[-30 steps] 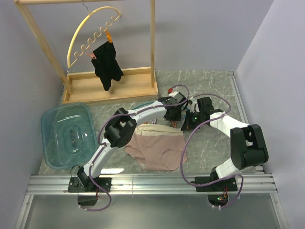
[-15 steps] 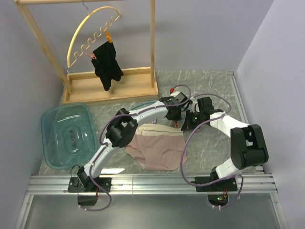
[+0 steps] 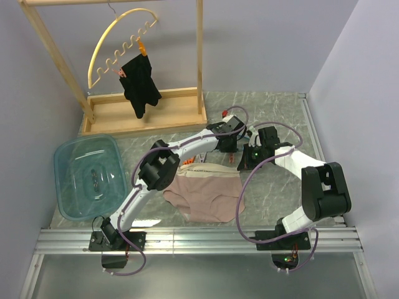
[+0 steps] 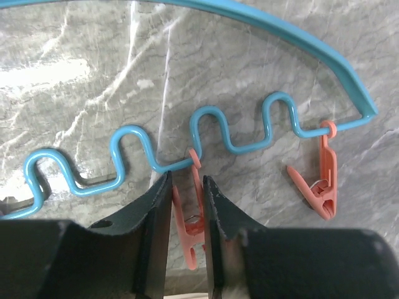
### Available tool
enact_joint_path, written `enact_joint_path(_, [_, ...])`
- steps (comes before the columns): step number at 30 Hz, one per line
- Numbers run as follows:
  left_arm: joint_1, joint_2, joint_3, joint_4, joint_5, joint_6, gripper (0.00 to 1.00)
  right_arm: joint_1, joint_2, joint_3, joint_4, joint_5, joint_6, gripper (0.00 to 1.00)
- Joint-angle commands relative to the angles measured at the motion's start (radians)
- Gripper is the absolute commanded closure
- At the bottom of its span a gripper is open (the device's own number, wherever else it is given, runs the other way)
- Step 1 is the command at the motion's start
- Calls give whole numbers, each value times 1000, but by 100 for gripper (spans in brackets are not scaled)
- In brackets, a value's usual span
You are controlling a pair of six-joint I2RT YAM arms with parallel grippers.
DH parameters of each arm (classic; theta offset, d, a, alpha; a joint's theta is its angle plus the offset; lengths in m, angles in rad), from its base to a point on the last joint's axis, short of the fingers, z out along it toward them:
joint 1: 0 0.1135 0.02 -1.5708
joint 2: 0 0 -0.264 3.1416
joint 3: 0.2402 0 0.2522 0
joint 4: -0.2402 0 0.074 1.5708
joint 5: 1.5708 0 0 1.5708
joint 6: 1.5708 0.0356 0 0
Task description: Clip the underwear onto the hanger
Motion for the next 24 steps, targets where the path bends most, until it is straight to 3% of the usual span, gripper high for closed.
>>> enact_joint_path(1, [-1, 6, 61, 24, 12, 23, 100, -8, 8, 42, 3, 14, -8, 100])
enact_joint_path(4, [-3, 25, 74, -14, 0, 29, 90, -6, 11, 47, 5, 16, -11, 100])
enact_joint_path(12, [-18, -1, -23, -71, 10, 56, 90, -9, 17, 70, -8, 23, -17, 100])
enact_joint_path(14, [-23, -6, -42, -80, 15, 61, 79, -9, 16, 70, -11, 23, -20, 100])
enact_joint_path(15, [-23, -6, -43, -82, 15, 61, 69, -9, 14, 68, -12, 23, -22, 100])
enact_joint_path(19, [-24, 3, -26, -88, 7, 70, 52, -8, 17, 68, -14, 23, -20, 100])
enact_joint_path(24, [-32, -1, -32, -100, -5, 73, 49, -8, 14, 68, -14, 26, -23, 100])
